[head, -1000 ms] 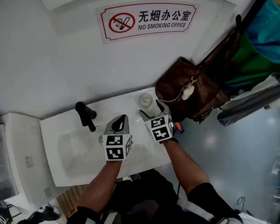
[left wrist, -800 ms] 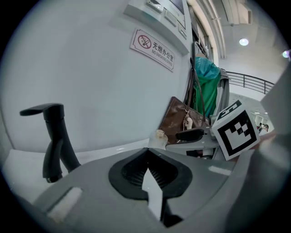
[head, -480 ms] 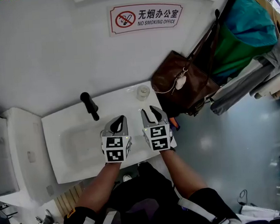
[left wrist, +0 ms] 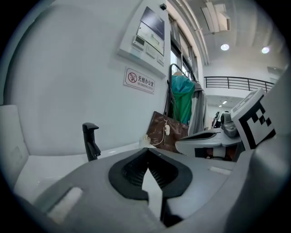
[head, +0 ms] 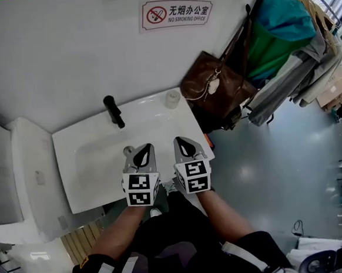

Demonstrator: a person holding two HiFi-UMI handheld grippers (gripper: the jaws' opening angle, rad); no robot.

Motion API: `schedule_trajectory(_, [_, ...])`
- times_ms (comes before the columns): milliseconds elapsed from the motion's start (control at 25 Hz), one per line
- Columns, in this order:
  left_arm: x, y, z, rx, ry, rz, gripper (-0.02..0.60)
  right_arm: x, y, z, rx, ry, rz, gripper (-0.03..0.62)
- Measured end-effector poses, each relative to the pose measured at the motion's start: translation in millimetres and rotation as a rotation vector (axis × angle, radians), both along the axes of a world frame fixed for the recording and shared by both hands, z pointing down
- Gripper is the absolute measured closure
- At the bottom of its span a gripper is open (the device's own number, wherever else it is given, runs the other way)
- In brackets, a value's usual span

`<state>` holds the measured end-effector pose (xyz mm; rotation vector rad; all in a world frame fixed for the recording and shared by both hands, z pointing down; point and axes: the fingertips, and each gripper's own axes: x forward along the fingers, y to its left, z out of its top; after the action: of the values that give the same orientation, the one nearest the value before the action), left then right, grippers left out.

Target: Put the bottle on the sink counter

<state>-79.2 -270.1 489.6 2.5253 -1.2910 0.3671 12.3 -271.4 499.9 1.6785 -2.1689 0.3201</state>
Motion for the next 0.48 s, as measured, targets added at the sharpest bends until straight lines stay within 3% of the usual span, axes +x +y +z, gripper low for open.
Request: schedule_trajectory(480, [0.3, 73.6, -48.2, 0.071, 0.049, 0.037, 0.583, -1.1, 82.3, -49.7, 0.049, -0.031, 0.046, 0.592])
